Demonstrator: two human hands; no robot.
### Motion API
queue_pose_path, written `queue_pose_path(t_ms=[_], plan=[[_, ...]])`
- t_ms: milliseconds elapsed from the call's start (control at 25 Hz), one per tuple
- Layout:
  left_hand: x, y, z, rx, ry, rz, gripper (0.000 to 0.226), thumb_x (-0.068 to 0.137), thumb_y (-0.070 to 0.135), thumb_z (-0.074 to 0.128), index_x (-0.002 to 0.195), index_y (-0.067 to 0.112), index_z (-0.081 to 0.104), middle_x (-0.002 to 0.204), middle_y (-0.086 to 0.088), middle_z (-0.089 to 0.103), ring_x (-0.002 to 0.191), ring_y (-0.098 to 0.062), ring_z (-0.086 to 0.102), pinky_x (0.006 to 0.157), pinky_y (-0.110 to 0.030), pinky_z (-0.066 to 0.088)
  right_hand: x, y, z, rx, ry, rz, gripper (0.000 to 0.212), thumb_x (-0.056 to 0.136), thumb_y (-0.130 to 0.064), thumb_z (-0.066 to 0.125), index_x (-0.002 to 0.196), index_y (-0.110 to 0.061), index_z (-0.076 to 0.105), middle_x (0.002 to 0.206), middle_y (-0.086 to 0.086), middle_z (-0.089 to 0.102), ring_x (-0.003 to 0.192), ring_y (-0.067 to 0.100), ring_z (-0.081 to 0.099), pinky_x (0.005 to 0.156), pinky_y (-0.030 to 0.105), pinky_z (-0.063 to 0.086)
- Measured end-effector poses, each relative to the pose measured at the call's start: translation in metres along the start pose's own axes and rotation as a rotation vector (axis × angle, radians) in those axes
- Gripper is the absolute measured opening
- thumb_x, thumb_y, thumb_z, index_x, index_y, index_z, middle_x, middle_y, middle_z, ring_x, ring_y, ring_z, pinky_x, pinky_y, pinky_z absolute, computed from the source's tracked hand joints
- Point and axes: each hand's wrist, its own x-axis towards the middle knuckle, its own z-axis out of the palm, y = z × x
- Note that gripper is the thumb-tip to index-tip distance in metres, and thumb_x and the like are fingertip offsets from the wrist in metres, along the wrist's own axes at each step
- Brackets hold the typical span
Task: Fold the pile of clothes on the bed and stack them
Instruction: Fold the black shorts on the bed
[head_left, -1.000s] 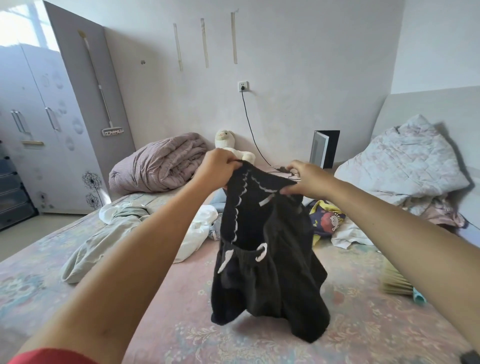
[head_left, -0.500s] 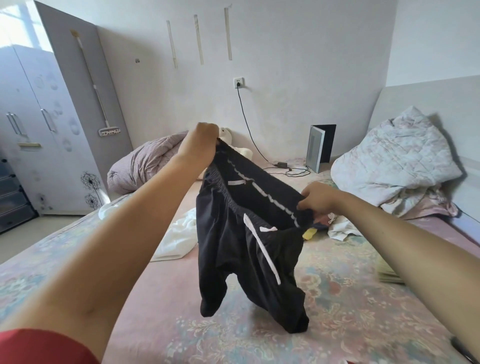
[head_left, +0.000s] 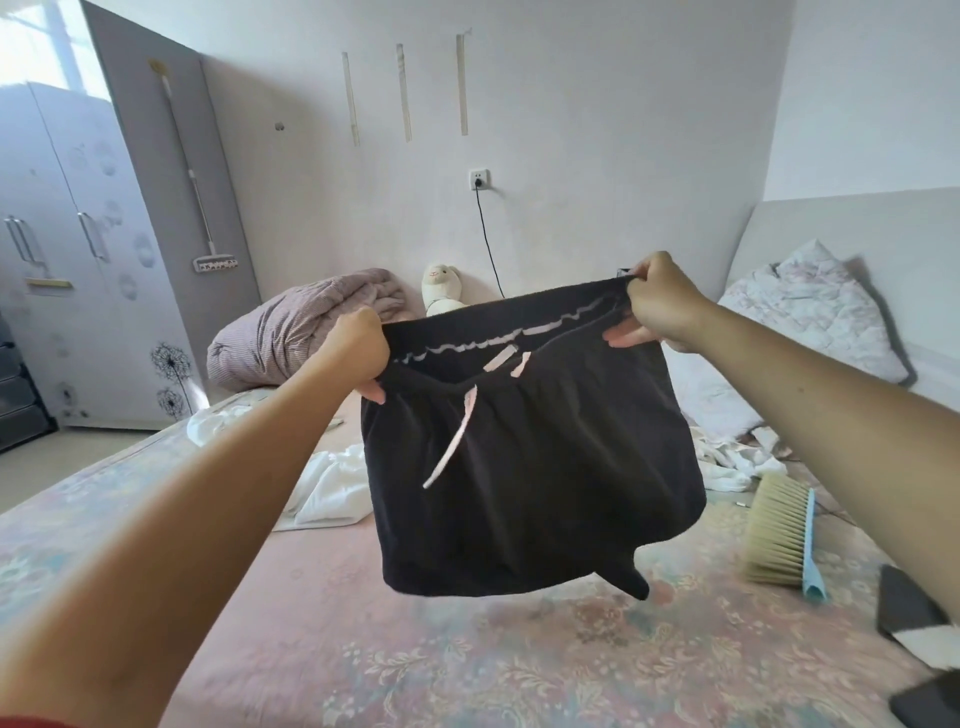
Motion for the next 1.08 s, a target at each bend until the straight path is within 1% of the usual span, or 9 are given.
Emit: queue_pose_path(t_ms=[120, 200, 280, 400, 640, 840, 920, 1000, 1080], plan=[[0.005, 0.001, -0.002, -0.479, 0.063, -0.077, 0.047, 0.091, 0.003, 0.044, 0.138, -0.001, 0.038, 0.112, -0.026, 0.064, 0.069, -0.028, 0.068, 0.049, -0.018, 0.05, -0.003, -0.004, 0.006, 0.103, 0.15, -0.043, 0.021, 0.095, 0.001, 0.031, 0.108, -0.014, 0.039, 0.111, 0.008, 0.043, 0.071, 0.029, 0.066, 0.069, 0.042, 0.06], [0.006, -0.001, -0.002, -0.664, 0.063, -0.101, 0.042, 0.093, 0.009, 0.036, 0.134, 0.001, 0.04, 0.105, -0.026, 0.065, 0.061, -0.035, 0.069, 0.058, -0.03, 0.058, -0.003, -0.003, 0.009, 0.21, 0.177, -0.022, 0.018, 0.095, 0.001, 0.035, 0.105, -0.012, 0.042, 0.108, 0.006, 0.046, 0.069, 0.027, 0.065, 0.068, 0.041, 0.06], [0.002, -0.002, -0.004, -0.767, -0.003, -0.057, 0.028, 0.093, 0.008, 0.043, 0.119, 0.002, 0.051, 0.101, -0.019, 0.064, 0.079, -0.042, 0.069, 0.075, -0.045, 0.059, -0.002, -0.001, 0.007, 0.259, 0.197, 0.039, 0.013, 0.095, 0.0, 0.038, 0.093, -0.01, 0.047, 0.11, 0.011, 0.053, 0.064, 0.027, 0.067, 0.061, 0.036, 0.06], [0.001, -0.011, -0.011, -0.9, -0.122, 0.08, 0.02, 0.093, -0.005, 0.049, 0.104, 0.009, 0.057, 0.104, -0.016, 0.061, 0.09, -0.031, 0.067, 0.07, -0.032, 0.059, 0.0, 0.003, -0.003, 0.129, 0.259, 0.097, 0.014, 0.097, -0.005, 0.04, 0.104, -0.005, 0.051, 0.113, 0.008, 0.05, 0.046, 0.023, 0.064, 0.05, 0.027, 0.056], [0.002, -0.029, -0.017, -0.853, -0.137, 0.22, 0.023, 0.091, 0.007, 0.061, 0.112, 0.01, 0.067, 0.116, -0.011, 0.067, 0.106, -0.022, 0.065, 0.089, -0.023, 0.053, 0.002, 0.007, -0.021, -0.015, 0.133, -0.024, 0.024, 0.093, 0.001, 0.04, 0.085, -0.007, 0.061, 0.119, 0.016, 0.057, 0.073, 0.023, 0.069, 0.066, 0.026, 0.059], [0.007, -0.04, -0.005, -0.492, -0.02, 0.286, 0.047, 0.074, 0.011, 0.08, 0.116, 0.001, 0.062, 0.12, -0.02, 0.063, 0.109, -0.031, 0.06, 0.102, -0.041, 0.045, -0.005, 0.019, -0.033, -0.102, -0.156, -0.111, 0.033, 0.082, -0.007, 0.072, 0.112, -0.001, 0.058, 0.113, 0.017, 0.063, 0.095, 0.023, 0.063, 0.089, 0.03, 0.054], [0.01, -0.046, 0.003, -0.598, 0.004, 0.256, 0.031, 0.075, 0.017, 0.079, 0.101, 0.004, 0.07, 0.097, -0.017, 0.07, 0.093, -0.031, 0.066, 0.094, -0.051, 0.05, -0.007, 0.023, -0.035, -0.211, -0.164, -0.131, 0.026, 0.079, -0.008, 0.075, 0.102, -0.006, 0.061, 0.102, 0.017, 0.066, 0.078, 0.022, 0.065, 0.073, 0.024, 0.057], [0.01, -0.049, 0.011, -0.657, -0.044, 0.222, 0.026, 0.078, 0.021, 0.077, 0.1, 0.009, 0.072, 0.096, -0.01, 0.073, 0.095, -0.027, 0.068, 0.092, -0.044, 0.054, -0.008, 0.027, -0.036, -0.302, -0.166, -0.136, 0.017, 0.084, -0.014, 0.072, 0.095, -0.007, 0.062, 0.085, 0.012, 0.066, 0.061, 0.018, 0.061, 0.049, 0.016, 0.05], [0.007, -0.05, 0.02, -0.646, -0.09, 0.202, 0.024, 0.082, 0.019, 0.074, 0.104, 0.011, 0.071, 0.099, -0.005, 0.073, 0.095, -0.021, 0.068, 0.087, -0.03, 0.054, -0.008, 0.034, -0.035, -0.344, -0.184, -0.159, 0.017, 0.085, -0.019, 0.07, 0.093, -0.006, 0.064, 0.08, 0.006, 0.063, 0.065, 0.015, 0.057, 0.051, 0.014, 0.043]])
